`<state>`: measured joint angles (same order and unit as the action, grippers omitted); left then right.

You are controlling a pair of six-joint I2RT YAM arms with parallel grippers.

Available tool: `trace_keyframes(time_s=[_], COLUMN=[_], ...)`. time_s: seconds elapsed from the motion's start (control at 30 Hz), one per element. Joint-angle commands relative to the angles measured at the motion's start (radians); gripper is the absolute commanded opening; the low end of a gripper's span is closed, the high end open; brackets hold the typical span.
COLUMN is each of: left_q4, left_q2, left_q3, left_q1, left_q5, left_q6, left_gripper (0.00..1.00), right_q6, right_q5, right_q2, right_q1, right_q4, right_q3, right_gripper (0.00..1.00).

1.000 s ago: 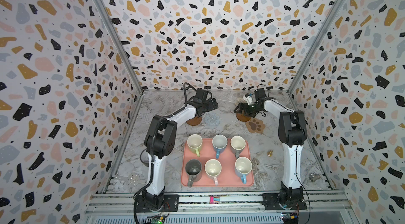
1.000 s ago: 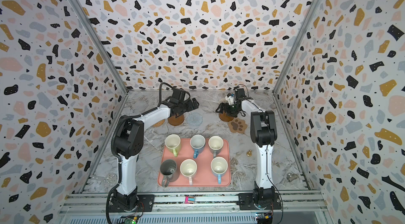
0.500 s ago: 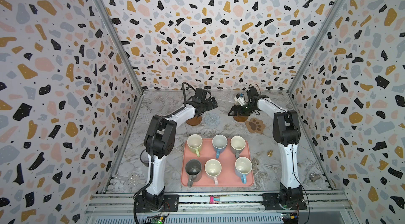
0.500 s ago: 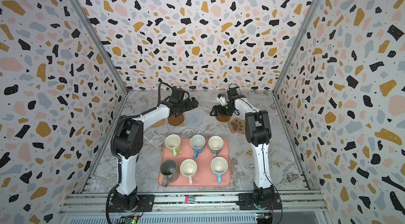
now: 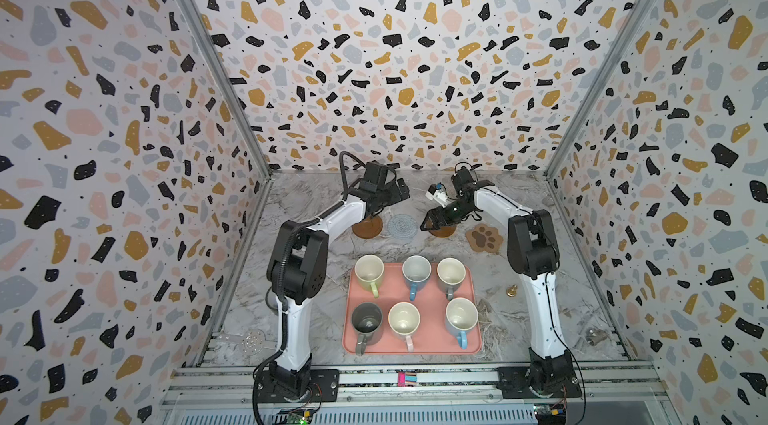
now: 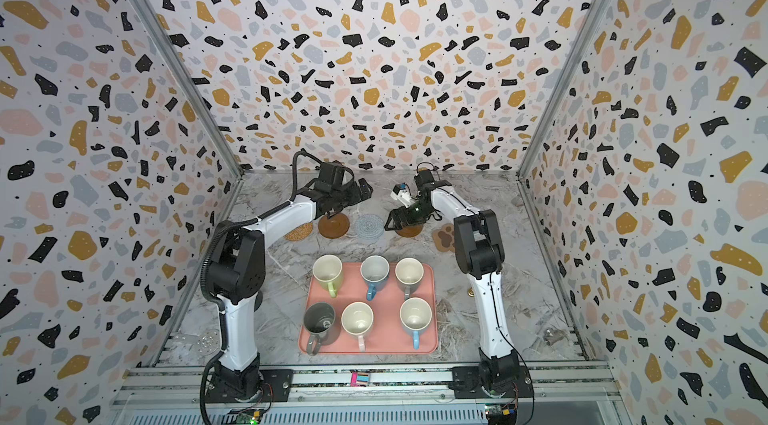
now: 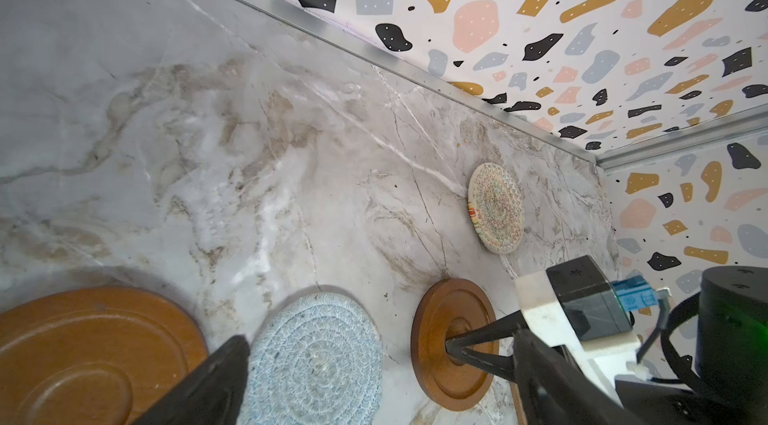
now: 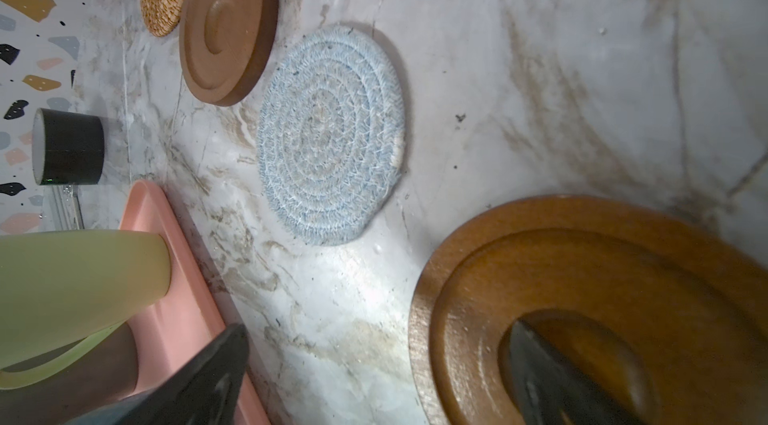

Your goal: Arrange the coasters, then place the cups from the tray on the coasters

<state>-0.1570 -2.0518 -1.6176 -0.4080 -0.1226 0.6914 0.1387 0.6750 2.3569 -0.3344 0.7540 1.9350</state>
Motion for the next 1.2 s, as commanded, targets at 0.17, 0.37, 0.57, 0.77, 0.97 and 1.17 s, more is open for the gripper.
trace_keyframes(time_s=[0.17,0.37,0.57,0.77,0.97,1.17], left_q4=[-0.016,-0.003,-0.001,0.002,0.005,0.006], left_q2=[0.027,0.04,0.032,0.028,0.036,0.039], left_q3=[0.0,0.021,0.007,0.003,0.011,0.012], left_q1=[0.014,0.014,0.015,0.016,0.016,0.015], left_q5=[-0.024,-0.042,-0.041,-0.04,-0.032,-0.034], left_q6=[-0.033,-0.047,-0.046,-0.039,-0.033,-0.036], left_gripper=[1.0,1.0,1.0,1.0,1.0,1.0], right_q6=[0.01,0.006,0.013,0.009,0.013,0.024], right_q5=[0.0,0.004,-0.013,-0.038,-0.04,-0.053], right_q2=[0.006,-0.009,-0.013,-0.013,-0.013,-0.02], right_q1=[-0.058,-0.06,-0.069,-0.067,-0.067,-0.068], right_q4=[0.11,0.103,0.11,0.107,0.107,0.12], right_q3=[-0.096,-0.119,-0.113,-0.11,-0.108,-0.113], right_gripper=[0.99,0.99,0.99,0.99,0.99,0.99])
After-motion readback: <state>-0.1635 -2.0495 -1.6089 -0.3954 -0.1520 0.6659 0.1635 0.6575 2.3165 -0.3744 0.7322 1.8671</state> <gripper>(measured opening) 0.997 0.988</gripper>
